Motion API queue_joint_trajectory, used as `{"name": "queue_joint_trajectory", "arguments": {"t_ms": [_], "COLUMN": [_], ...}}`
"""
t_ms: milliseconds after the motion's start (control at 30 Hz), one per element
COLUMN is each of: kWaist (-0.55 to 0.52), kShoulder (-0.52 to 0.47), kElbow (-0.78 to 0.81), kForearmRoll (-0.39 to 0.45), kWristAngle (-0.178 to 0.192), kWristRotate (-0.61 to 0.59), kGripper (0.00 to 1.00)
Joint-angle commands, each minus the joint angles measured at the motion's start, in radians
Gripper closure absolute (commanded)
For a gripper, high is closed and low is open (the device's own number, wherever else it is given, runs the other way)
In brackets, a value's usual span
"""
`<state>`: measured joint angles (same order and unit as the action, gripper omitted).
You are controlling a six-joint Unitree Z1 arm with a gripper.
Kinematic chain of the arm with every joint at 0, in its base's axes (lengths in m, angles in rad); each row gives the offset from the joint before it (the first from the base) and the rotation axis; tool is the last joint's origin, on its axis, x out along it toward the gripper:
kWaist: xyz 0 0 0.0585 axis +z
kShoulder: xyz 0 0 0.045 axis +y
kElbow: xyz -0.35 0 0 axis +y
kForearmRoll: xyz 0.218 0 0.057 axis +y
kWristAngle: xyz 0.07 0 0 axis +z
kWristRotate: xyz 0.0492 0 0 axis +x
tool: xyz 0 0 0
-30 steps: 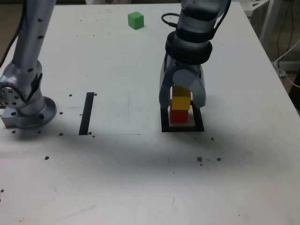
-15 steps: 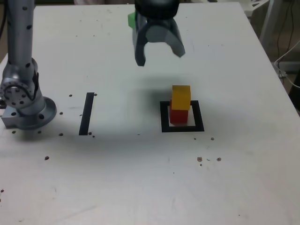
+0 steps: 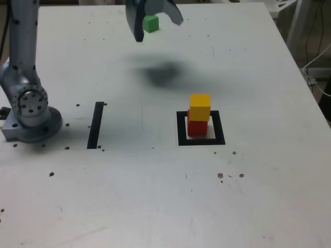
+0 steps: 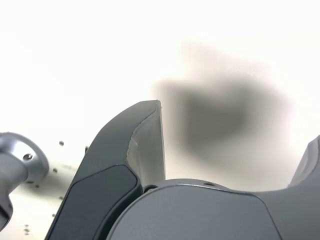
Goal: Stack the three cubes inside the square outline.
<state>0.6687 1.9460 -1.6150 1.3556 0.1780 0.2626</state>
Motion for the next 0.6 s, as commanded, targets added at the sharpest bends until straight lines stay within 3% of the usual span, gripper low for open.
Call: {"name": "queue_joint_trajectory", "arguments": {"t_ms": [0,267,567], "kWaist": [0.063,0.222,0.299], "kShoulder": [0.032,0.154,0.307], "kElbow": [-0.031,-0.182,-0.407], "kForearmRoll": [0.006,0.037,0.113], "kWristAngle": [0.001,-0.001,-0.007], "kWristRotate": [0.018,0.065,0.100], "kGripper": [0.00,0.00,0.00]}}
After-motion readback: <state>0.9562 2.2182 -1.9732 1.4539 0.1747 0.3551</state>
